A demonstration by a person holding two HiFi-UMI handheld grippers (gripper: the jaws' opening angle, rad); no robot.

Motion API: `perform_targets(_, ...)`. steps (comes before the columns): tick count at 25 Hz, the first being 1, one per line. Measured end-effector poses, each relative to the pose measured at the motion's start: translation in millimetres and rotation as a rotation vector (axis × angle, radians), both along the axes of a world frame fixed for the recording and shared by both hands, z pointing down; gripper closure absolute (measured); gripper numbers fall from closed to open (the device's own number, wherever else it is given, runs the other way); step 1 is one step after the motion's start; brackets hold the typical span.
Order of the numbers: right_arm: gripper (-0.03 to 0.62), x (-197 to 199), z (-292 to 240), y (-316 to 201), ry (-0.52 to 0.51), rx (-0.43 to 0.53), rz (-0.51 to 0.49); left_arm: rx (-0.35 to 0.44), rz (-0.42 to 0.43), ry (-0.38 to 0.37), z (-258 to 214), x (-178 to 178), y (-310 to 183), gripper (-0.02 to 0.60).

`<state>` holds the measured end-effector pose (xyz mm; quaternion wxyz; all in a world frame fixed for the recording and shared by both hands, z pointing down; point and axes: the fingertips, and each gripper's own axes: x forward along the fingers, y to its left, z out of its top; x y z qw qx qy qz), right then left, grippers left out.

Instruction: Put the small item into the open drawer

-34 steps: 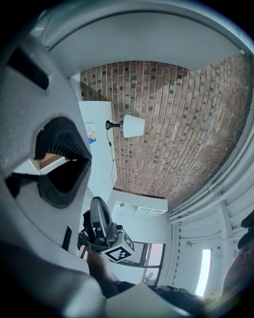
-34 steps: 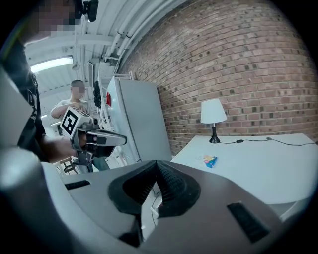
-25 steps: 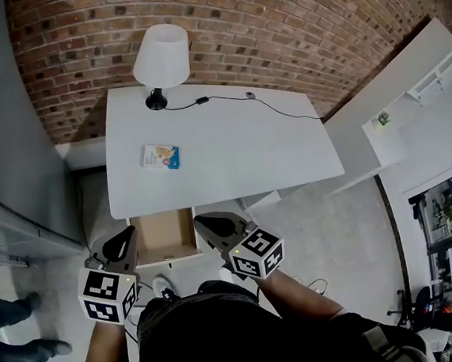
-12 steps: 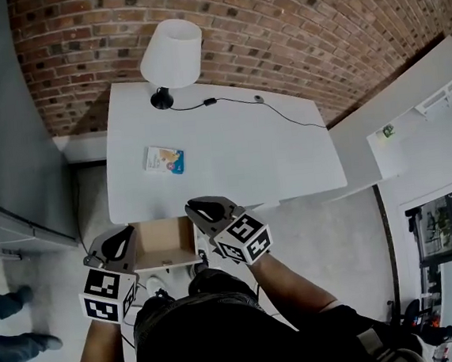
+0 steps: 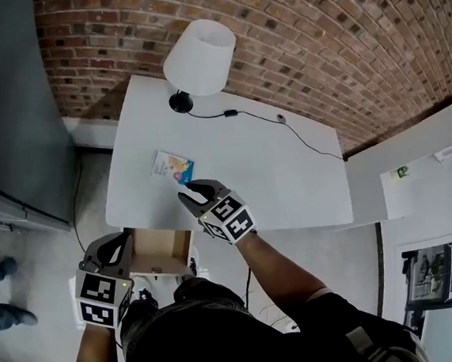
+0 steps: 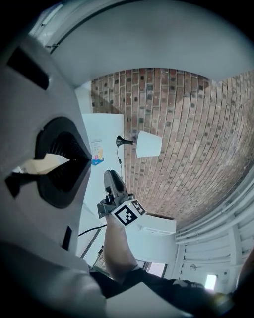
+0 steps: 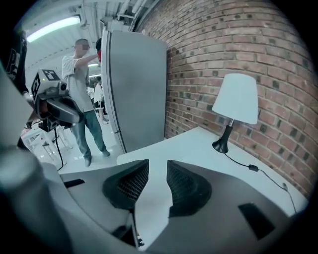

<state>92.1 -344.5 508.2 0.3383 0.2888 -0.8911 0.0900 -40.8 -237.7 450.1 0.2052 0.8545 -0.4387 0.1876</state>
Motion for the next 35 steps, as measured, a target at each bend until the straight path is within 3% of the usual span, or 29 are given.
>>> perform_targets(9,0.430,2,65,-55,0.109,-0.055,-0.097,-0.055,-0.119,-0.022,19,-9,-18,0.565)
perform_targets(19,0.283,-5,122,-89,0.317,-0.091,-0.270,-0.106,-0.200,-0.033,37,-16,-21,0.565)
perform_targets(30,0.215,-7,155,-113,0.397,-0.174,-0.361,-0.130,-0.269,-0.037,39,-22,-14,0.565)
perform_targets(35,0.194,-14,163,-112,0.380,-0.222,-0.386,-0.141,-0.303,-0.017,42,-27,-9,0.563)
